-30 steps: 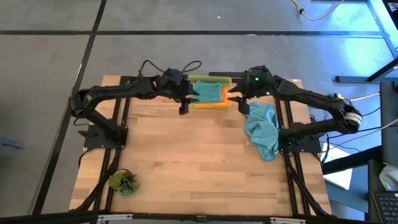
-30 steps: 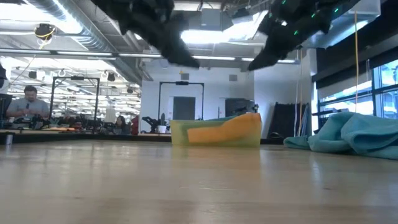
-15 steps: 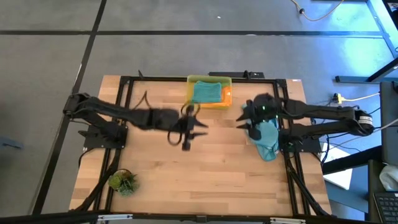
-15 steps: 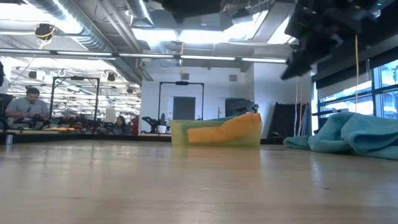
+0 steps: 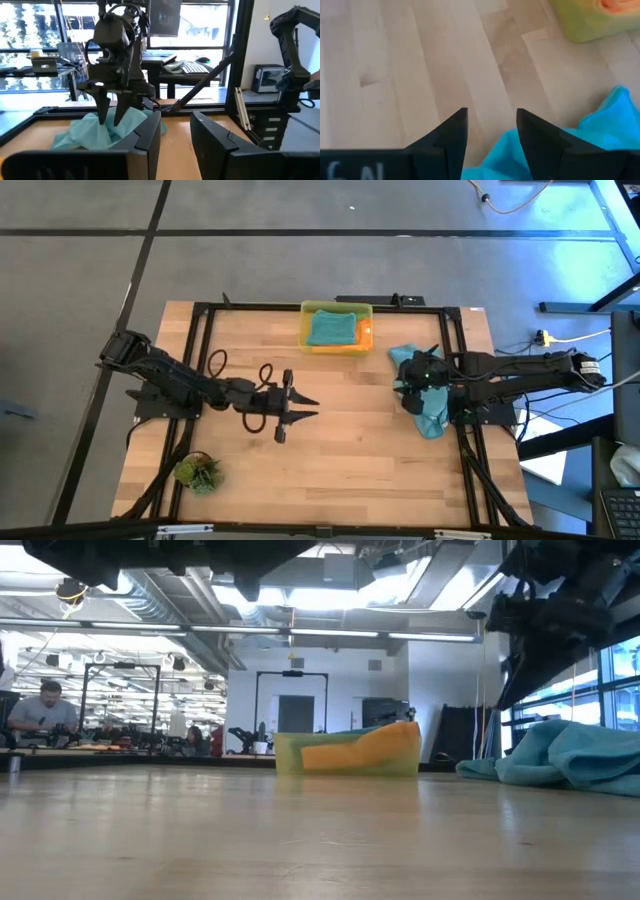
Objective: Fold microfiber towels
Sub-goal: Fold the top blue microfiber cloth
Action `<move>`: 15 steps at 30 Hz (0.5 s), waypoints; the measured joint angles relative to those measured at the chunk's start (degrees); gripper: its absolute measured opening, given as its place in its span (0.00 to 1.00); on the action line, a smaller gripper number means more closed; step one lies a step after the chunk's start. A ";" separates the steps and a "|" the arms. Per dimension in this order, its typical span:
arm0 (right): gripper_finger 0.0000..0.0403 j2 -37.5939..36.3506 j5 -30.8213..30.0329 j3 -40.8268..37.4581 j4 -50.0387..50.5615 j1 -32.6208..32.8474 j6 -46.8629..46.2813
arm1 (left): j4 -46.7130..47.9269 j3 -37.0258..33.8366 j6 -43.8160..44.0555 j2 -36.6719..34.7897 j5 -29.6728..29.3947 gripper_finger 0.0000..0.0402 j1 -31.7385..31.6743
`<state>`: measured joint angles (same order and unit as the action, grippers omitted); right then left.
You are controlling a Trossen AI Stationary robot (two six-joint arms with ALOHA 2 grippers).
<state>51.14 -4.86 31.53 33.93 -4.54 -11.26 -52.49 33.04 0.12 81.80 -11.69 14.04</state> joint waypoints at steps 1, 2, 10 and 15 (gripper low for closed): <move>0.42 0.28 -0.04 0.00 0.14 0.31 -1.45 | 0.01 -0.05 0.13 0.00 0.01 0.24 0.00; 0.42 0.71 -0.03 0.00 0.42 0.63 -3.67 | -0.02 -0.05 0.15 0.00 0.04 0.24 0.00; 0.42 2.74 -0.35 0.76 0.87 3.67 -10.50 | 0.98 -0.09 -0.97 0.02 0.20 0.24 -0.26; 0.42 5.50 -3.13 6.58 1.71 5.03 -8.01 | 1.01 -0.09 -1.77 0.02 0.15 0.24 -0.87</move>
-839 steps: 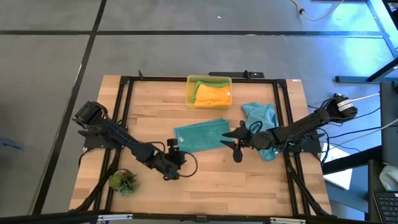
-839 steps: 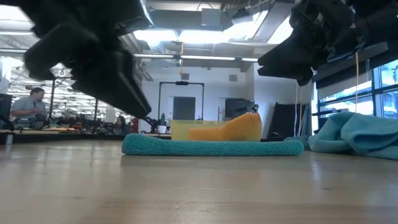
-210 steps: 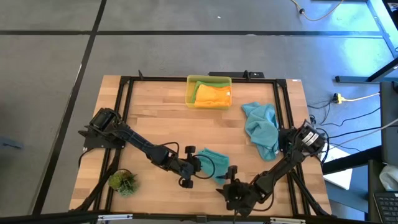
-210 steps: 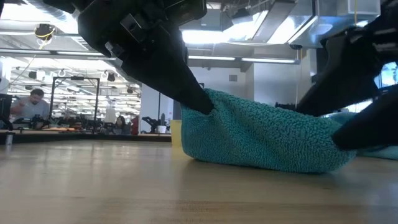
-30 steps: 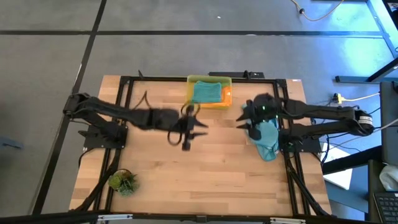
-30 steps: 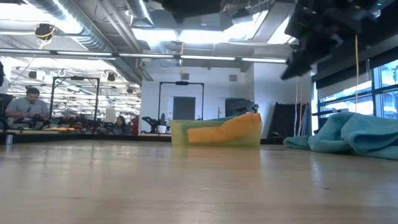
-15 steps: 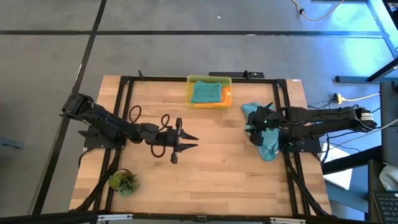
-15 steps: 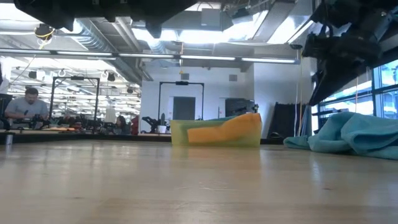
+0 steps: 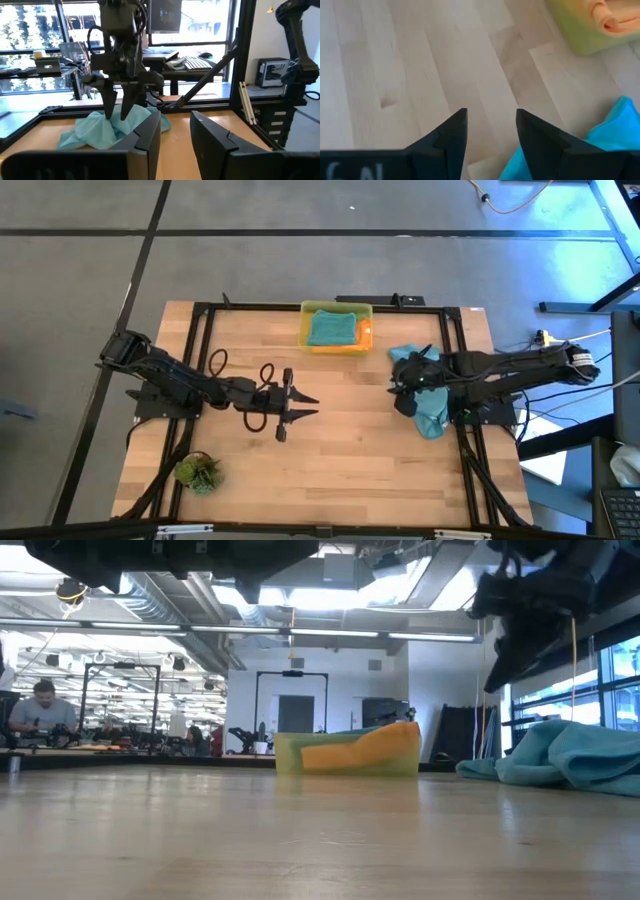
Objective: Fold microfiber towels
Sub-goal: Fold the top blue microfiber cloth
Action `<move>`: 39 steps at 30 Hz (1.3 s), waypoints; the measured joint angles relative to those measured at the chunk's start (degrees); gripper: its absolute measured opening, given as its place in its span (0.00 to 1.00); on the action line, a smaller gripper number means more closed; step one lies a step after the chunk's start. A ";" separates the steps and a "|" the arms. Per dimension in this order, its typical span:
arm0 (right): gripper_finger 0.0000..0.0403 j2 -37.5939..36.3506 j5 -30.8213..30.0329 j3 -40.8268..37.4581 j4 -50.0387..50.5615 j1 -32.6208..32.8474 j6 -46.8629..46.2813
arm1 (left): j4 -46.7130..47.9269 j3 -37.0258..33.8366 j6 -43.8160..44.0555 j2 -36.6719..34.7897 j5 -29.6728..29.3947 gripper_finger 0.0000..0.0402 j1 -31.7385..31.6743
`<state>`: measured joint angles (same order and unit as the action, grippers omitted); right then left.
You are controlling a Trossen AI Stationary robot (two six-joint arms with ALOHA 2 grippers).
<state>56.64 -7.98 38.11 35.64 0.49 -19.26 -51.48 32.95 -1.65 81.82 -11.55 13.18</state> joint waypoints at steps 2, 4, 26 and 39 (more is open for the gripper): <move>0.42 2.34 -0.02 2.69 2.81 0.20 -0.14 | -0.01 0.00 0.02 0.00 0.01 0.24 -0.05; 0.42 4.98 0.37 4.76 7.19 0.20 -0.44 | 0.06 0.00 0.12 0.00 0.02 0.24 -0.03; 0.42 17.62 2.59 10.59 27.70 2.31 -10.41 | 0.02 0.00 3.05 0.02 0.30 0.24 0.89; 0.42 18.37 2.49 10.29 25.68 8.51 -16.77 | 0.32 0.00 4.52 0.02 0.30 0.24 0.89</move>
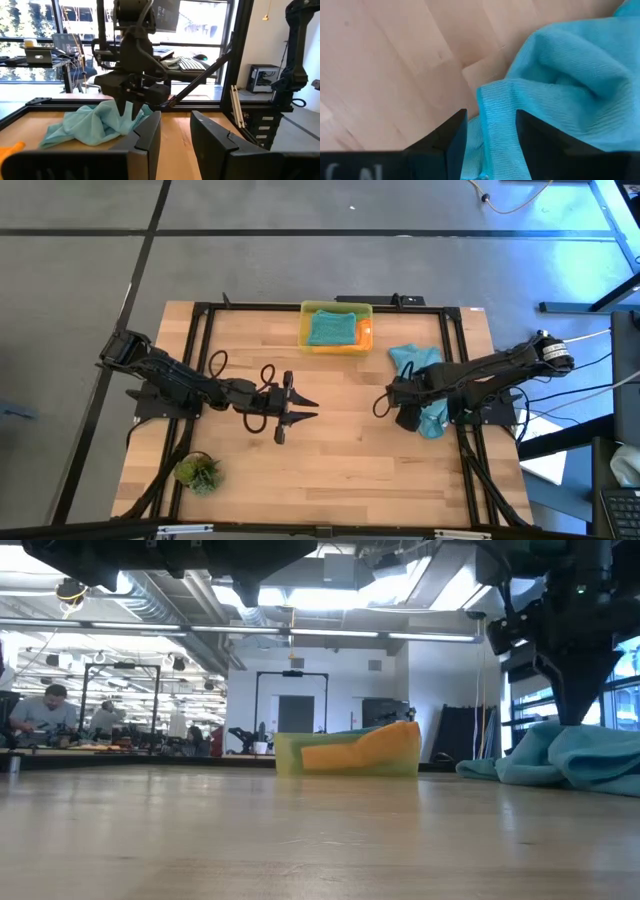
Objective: Fold microfiber towels
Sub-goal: Fold the top blue microfiber cloth
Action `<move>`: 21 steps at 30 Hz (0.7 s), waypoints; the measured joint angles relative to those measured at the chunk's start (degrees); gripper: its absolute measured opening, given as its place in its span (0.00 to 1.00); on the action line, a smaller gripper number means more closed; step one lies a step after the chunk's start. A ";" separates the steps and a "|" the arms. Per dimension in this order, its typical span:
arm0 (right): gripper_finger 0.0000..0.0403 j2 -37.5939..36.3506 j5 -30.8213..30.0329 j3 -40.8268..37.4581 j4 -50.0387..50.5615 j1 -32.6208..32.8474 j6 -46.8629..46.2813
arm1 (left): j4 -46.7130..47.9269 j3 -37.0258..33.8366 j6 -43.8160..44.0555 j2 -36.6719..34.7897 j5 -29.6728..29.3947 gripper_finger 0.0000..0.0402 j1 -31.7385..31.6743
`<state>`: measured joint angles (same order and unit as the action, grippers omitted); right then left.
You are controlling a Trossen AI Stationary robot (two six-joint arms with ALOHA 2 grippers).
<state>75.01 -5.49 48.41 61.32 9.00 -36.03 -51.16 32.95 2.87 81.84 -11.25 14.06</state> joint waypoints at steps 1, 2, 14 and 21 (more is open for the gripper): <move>0.42 0.38 0.03 0.00 0.01 0.48 -0.35 | 0.14 0.00 -0.01 0.00 -0.01 0.24 0.00; 0.42 0.77 0.02 0.00 0.00 0.95 -0.98 | 0.20 0.00 0.00 0.00 -0.02 0.24 0.00; 0.42 4.82 1.00 -0.05 -0.52 2.13 -2.41 | 1.85 0.00 1.51 0.00 -0.03 0.24 0.00; 0.42 4.93 0.79 -0.05 -2.71 1.84 0.07 | 2.74 0.00 1.50 0.02 -1.34 0.24 0.00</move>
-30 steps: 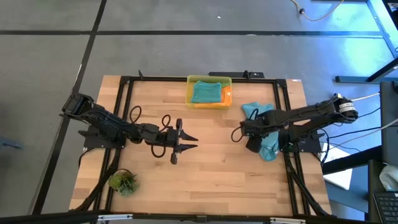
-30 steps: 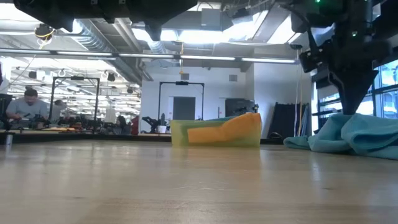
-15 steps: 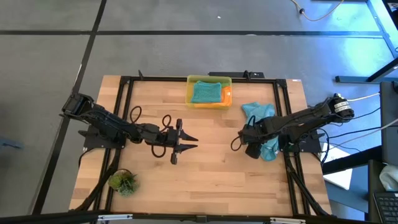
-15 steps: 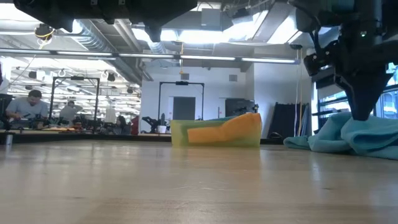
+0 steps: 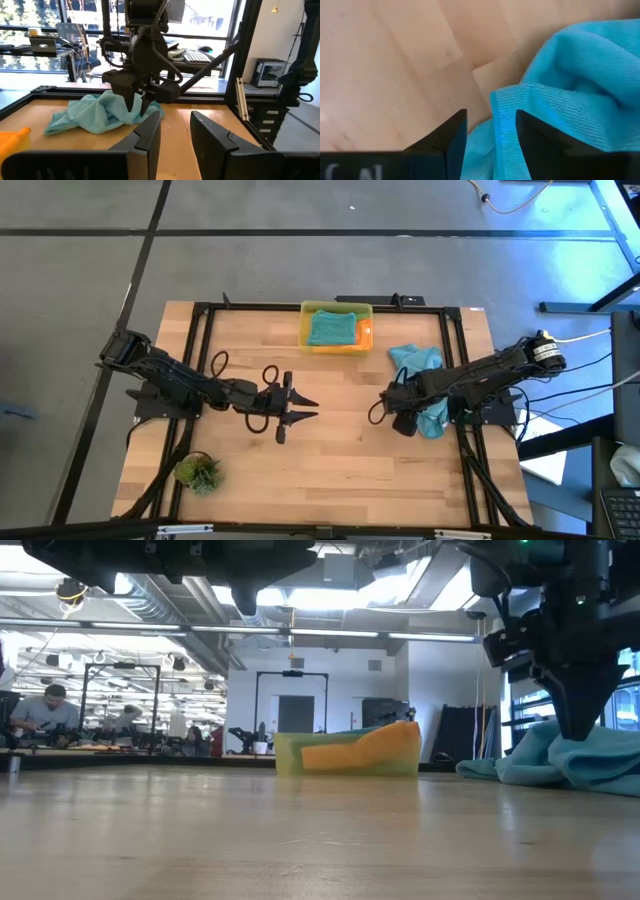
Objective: Fold microfiber towels
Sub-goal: Fold the top blue microfiber cloth
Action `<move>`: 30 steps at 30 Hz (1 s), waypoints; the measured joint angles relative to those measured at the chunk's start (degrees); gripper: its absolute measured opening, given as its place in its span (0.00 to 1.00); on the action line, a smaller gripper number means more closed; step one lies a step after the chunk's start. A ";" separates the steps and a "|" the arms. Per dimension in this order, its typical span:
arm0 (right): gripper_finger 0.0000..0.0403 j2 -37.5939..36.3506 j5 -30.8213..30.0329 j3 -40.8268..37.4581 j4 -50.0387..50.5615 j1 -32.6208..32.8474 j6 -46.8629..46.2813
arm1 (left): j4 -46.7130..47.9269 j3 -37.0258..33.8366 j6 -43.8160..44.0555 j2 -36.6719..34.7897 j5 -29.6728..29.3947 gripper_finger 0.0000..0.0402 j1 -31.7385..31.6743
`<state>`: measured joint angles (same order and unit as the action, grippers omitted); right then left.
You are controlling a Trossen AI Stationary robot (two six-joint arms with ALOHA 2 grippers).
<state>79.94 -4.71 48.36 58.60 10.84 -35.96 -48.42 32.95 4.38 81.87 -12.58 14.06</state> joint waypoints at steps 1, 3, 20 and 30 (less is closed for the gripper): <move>0.42 0.03 -0.44 0.00 0.15 -0.11 -0.51 | 0.00 0.00 -0.02 0.00 -0.02 0.24 0.00; 0.42 0.30 -1.22 0.00 0.27 -0.48 -2.14 | 0.02 0.00 0.00 0.00 -0.04 0.24 0.00; 0.42 16.08 -3.49 -0.07 1.16 -0.56 4.60 | 2.82 0.00 0.36 0.00 -0.02 0.24 0.04; 0.04 16.34 -7.00 2.87 2.30 0.33 6.45 | 2.54 0.00 1.58 0.00 0.04 0.24 1.83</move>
<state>96.28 -11.70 51.23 60.90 11.17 -29.51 -45.88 32.95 5.96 81.87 -12.54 15.89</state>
